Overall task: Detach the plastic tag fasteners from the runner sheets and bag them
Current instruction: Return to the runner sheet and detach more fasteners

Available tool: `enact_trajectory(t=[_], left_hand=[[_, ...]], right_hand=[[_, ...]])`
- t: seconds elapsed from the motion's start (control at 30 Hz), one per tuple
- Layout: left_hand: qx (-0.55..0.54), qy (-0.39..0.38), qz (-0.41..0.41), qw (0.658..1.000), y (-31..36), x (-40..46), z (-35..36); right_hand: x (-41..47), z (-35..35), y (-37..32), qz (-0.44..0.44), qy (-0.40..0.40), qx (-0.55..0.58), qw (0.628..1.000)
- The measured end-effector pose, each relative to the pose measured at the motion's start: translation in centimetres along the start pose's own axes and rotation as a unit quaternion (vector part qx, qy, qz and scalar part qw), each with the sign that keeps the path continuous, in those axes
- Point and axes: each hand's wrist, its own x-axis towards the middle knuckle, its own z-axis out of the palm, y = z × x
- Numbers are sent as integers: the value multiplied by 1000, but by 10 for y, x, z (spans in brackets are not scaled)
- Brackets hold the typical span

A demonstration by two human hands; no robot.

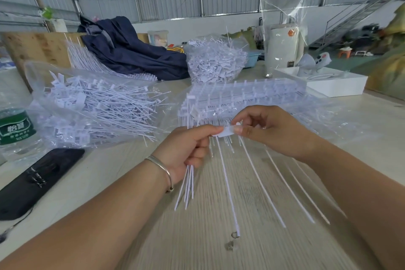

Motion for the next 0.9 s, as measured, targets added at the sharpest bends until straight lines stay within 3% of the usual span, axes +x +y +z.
enact_trajectory(t=[0.17, 0.37, 0.73, 0.9], left_hand=[[-53, 4, 3, 999, 4, -1, -6], [28, 39, 55, 997, 1, -2, -3], [-68, -89, 65, 992, -1, -7, 9], [-63, -150, 62, 985, -2, -10, 16]], right_hand=[[0, -13, 7, 53, 4, -3, 999], [0, -11, 2, 55, 22, 38, 998], [-2, -4, -9, 66, 6, 146, 987], [-4, 5, -13, 68, -59, 174, 981]])
